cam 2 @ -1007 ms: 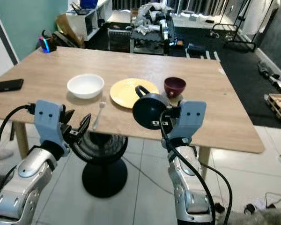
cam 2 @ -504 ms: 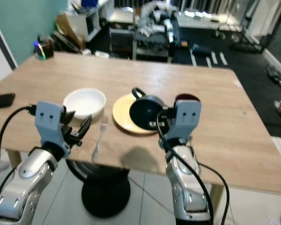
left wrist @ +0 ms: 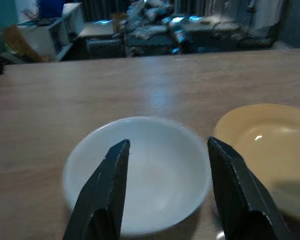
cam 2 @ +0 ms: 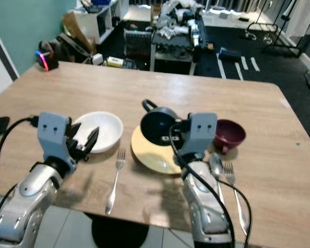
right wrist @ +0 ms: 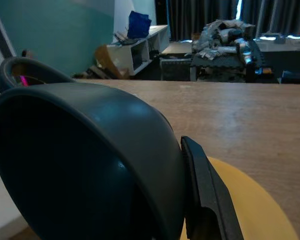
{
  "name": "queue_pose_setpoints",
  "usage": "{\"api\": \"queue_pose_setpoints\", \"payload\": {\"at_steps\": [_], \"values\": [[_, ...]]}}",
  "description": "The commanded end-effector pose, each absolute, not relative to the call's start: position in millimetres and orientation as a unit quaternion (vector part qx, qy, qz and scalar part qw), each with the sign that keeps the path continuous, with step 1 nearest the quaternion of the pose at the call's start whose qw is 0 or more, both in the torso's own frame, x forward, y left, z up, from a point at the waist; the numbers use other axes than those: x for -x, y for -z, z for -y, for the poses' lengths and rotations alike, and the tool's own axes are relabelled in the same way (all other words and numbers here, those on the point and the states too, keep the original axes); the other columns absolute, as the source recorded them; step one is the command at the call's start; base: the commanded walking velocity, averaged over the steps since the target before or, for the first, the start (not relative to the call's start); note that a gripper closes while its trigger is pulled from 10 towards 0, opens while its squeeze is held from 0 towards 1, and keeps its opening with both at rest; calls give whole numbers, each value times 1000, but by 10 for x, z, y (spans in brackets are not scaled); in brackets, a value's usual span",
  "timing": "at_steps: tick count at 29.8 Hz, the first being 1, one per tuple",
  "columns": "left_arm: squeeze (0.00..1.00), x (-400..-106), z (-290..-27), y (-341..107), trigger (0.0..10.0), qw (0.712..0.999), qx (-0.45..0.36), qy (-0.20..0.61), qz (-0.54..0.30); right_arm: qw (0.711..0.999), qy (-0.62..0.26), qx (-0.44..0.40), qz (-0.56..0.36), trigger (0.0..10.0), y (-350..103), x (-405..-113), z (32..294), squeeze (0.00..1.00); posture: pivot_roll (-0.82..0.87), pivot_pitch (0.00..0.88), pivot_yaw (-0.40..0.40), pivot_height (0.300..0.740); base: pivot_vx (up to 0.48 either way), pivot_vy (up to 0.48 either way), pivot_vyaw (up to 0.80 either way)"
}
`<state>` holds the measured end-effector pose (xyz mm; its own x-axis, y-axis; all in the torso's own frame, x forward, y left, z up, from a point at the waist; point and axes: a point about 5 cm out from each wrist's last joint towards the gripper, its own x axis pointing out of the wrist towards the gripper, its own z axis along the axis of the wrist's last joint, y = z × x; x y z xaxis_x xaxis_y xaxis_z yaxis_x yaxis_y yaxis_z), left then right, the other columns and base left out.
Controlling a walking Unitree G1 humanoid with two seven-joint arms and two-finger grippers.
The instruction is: Setting the table
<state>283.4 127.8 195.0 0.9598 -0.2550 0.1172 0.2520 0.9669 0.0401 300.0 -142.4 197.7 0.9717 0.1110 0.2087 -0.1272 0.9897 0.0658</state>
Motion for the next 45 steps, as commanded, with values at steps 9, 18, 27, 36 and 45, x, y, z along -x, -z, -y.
{"api": "queue_pose_setpoints", "payload": {"at_steps": [9, 18, 27, 36, 45], "values": [[0, -2818, -1280, -1931, 10000, 991, -9, 124, 53, 994, -52, -92, -33, 10000, -1580, -3204, 1284, 0, 1, 0, 78, 740, 0, 0, 0], [0, -2778, -1295, -1927, 10000, 992, -7, 113, 50, 971, -4, -212, -106, 10000, -1410, -3569, 1310, 0, 36, 0, 57, 740, 0, 0, 0], [0, -2745, -1311, -1913, 10000, 994, -5, 102, 48, 976, 27, -185, -110, 10000, -1390, -3687, 1421, 0, 52, 0, 39, 740, 0, 0, 0], [0, -2757, -1303, -1914, 10000, 994, -1, 102, 47, 976, 65, -181, -101, 10000, -1366, -3684, 1682, 349, 27, 0, 50, 740, 0, 0, 0], [0, -2789, -1281, -1929, 10000, 993, 0, 109, 49, 977, 82, -182, -71, 10000, -1456, -3681, 1808, 1000, 23, 0, 60, 740, 0, 0, 0]]}}
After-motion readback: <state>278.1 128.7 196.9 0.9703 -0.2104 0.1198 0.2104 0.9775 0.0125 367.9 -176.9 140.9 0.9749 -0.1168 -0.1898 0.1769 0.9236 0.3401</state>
